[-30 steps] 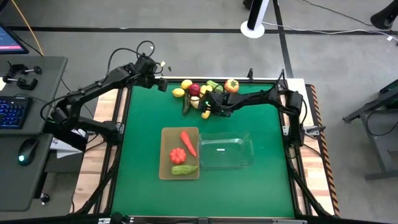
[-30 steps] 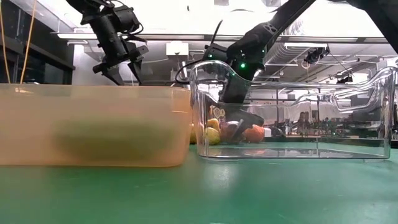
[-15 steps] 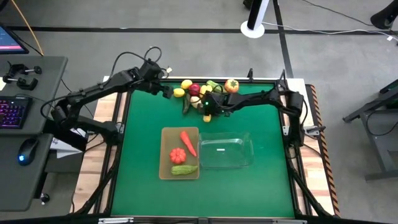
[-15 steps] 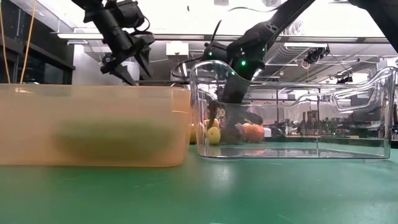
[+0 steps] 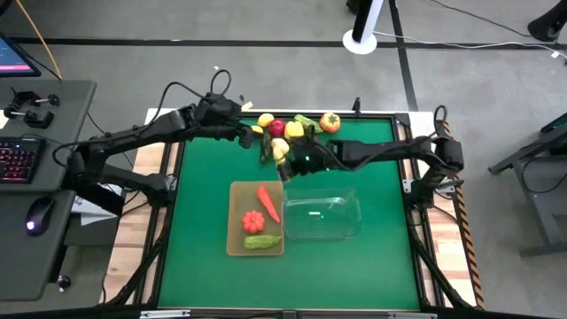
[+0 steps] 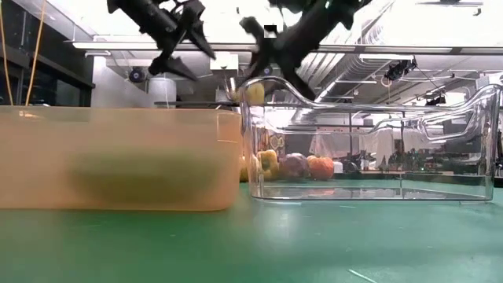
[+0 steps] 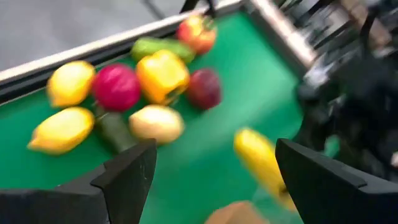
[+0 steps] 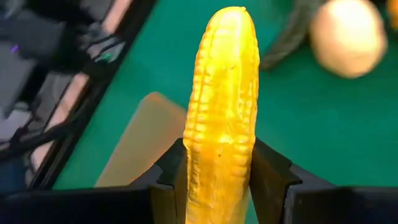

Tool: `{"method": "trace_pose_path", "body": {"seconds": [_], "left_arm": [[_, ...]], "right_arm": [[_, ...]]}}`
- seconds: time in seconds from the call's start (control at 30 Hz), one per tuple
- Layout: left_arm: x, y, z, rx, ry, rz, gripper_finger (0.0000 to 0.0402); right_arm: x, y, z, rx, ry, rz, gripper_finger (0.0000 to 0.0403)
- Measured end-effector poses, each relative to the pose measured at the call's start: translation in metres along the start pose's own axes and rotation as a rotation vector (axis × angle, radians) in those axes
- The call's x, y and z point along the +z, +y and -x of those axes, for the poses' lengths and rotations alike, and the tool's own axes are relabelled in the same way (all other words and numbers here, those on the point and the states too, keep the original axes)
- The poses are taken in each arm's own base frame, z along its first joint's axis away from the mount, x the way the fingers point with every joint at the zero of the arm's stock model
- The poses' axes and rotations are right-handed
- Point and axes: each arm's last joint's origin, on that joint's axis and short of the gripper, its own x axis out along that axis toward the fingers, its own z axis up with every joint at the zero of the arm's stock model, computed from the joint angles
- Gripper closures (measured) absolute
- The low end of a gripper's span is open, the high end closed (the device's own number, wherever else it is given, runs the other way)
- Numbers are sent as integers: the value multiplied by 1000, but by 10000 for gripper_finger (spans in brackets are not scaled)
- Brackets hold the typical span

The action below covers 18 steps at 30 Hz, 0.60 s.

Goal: Sort produce into baskets
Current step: Put the corn into the orange bin

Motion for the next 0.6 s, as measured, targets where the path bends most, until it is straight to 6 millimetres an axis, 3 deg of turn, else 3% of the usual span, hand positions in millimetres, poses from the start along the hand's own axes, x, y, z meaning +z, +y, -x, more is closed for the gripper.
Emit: {"method": "trace_pose_path", "body": {"seconds": [0.33,0.6], "left_arm": [[14,-14,6,-129,-163,92,85],[13,-25,13,-196,-183,127,85]], "right_arm": [[-59,53,16,167,13,190,296],[-82,79,28,308,-29,191,292]]}}
